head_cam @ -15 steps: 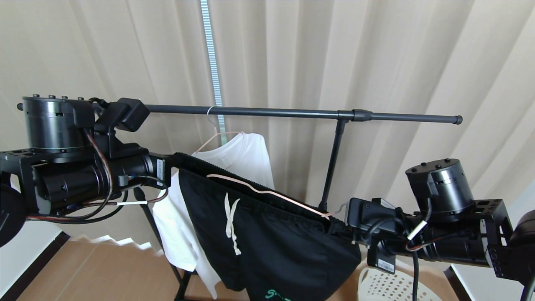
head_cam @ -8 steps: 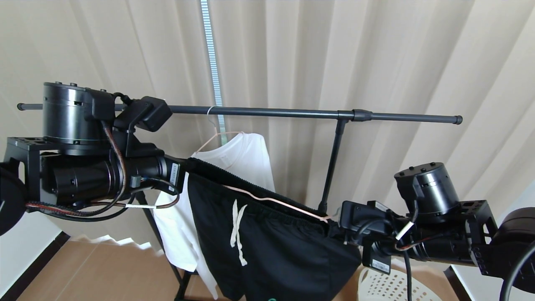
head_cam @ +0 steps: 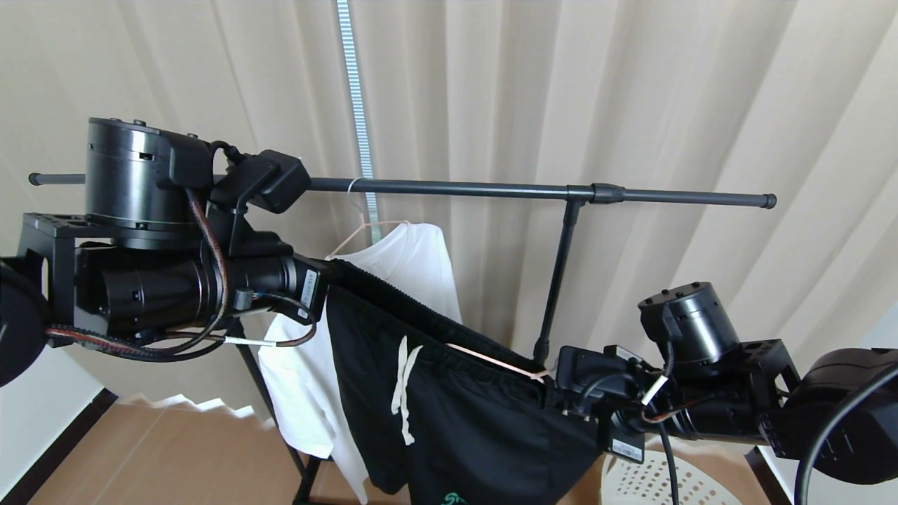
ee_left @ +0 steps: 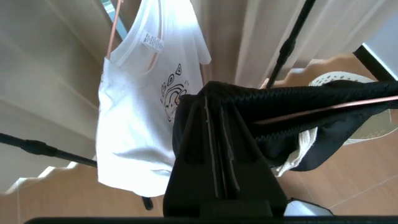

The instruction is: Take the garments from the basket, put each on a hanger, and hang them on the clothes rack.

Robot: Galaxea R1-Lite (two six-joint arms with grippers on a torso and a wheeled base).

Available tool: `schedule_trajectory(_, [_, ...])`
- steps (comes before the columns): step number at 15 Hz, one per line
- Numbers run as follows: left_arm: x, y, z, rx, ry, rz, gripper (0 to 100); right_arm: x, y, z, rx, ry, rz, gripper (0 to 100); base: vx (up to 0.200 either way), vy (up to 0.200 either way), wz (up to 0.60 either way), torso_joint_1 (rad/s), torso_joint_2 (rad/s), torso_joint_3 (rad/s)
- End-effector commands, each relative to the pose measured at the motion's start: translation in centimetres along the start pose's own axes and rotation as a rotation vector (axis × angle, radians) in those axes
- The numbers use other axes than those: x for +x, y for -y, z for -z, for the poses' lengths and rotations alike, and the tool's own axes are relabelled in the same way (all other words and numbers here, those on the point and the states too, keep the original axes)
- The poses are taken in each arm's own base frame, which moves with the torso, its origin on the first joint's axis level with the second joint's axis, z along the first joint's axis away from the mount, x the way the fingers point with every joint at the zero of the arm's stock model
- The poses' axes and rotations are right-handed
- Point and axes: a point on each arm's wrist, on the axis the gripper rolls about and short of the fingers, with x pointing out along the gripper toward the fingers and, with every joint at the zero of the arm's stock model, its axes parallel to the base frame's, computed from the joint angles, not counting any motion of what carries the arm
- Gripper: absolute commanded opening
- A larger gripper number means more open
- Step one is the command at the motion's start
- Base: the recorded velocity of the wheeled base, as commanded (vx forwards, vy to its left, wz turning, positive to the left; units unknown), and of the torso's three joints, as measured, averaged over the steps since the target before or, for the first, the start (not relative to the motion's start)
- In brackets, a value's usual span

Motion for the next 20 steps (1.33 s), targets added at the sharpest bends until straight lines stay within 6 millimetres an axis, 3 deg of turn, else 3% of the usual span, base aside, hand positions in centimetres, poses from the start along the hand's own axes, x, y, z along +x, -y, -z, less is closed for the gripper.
schedule_trajectory(1, [-0.2, 0.6, -0.8, 0.009, 0.009, 0.023, 0, 1.1, -0.2, 0.3, 0.003, -0.024, -0.022, 0, 0.000, 0.000, 0.00, 0.000, 0.00, 0.000])
schedule_trajectory(5, [0.6, 2.3, -0.5, 0.036, -0.017, 0.062, 0, 1.5, 0.0, 0.1, 0.003, -0.053, 0.011, 0, 0.000, 0.000, 0.00, 0.000, 0.00, 0.000])
schedule_trajectory(9, [1.5, 3.7, 0.1, 0.063, -0.061, 0.093, 0, 0.5, 0.6, -0.6, 0.012, -0.013, 0.038, 0, 0.000, 0.000, 0.00, 0.000, 0.00, 0.000])
schedule_trajectory(15, [2.6, 4.8, 0.9, 0.084, -0.104, 0.093, 0, -3.6, 0.6, -2.0, 0.012, 0.106, 0.092, 0, 0.000, 0.000, 0.00, 0.000, 0.00, 0.000])
schedule_trajectory(20, [2.4, 5.8, 1.6, 0.101, -0.126, 0.112, 0, -5.2, 0.3, -2.7, 0.043, 0.165, 0.111, 0, 0.000, 0.000, 0.00, 0.000, 0.00, 0.000])
